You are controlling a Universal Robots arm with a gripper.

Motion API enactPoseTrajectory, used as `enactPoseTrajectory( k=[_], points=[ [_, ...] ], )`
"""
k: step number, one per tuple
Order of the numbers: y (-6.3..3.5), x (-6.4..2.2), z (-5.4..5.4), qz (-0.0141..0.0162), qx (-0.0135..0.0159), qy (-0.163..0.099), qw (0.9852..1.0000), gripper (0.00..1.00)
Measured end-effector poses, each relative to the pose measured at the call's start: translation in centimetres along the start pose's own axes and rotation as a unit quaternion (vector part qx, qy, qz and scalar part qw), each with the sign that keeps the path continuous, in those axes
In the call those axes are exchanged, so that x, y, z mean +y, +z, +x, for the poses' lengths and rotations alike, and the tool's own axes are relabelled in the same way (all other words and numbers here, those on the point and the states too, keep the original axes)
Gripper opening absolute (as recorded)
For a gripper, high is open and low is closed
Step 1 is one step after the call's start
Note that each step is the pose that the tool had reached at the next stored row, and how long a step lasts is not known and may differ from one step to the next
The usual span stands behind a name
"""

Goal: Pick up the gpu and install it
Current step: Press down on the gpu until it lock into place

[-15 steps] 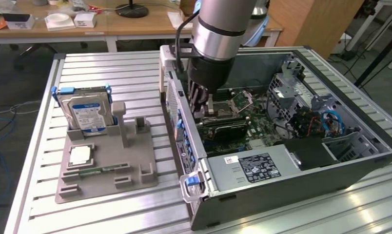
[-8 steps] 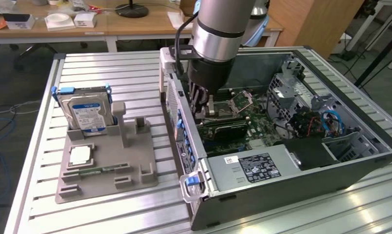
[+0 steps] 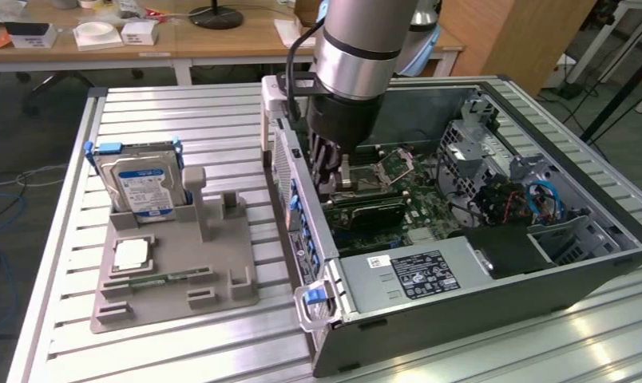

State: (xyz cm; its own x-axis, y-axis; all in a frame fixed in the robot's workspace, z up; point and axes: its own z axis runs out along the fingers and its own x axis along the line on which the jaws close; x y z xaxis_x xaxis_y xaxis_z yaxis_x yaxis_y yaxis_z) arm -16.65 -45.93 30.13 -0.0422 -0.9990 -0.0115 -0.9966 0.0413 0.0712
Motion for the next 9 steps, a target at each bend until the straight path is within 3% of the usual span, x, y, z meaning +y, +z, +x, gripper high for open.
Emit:
enactPoseTrajectory(
  k=[9],
  points=[
    [0.22,0.03,0.01,-0.0003,0.0,0.001,1.0,0.11]
  ],
)
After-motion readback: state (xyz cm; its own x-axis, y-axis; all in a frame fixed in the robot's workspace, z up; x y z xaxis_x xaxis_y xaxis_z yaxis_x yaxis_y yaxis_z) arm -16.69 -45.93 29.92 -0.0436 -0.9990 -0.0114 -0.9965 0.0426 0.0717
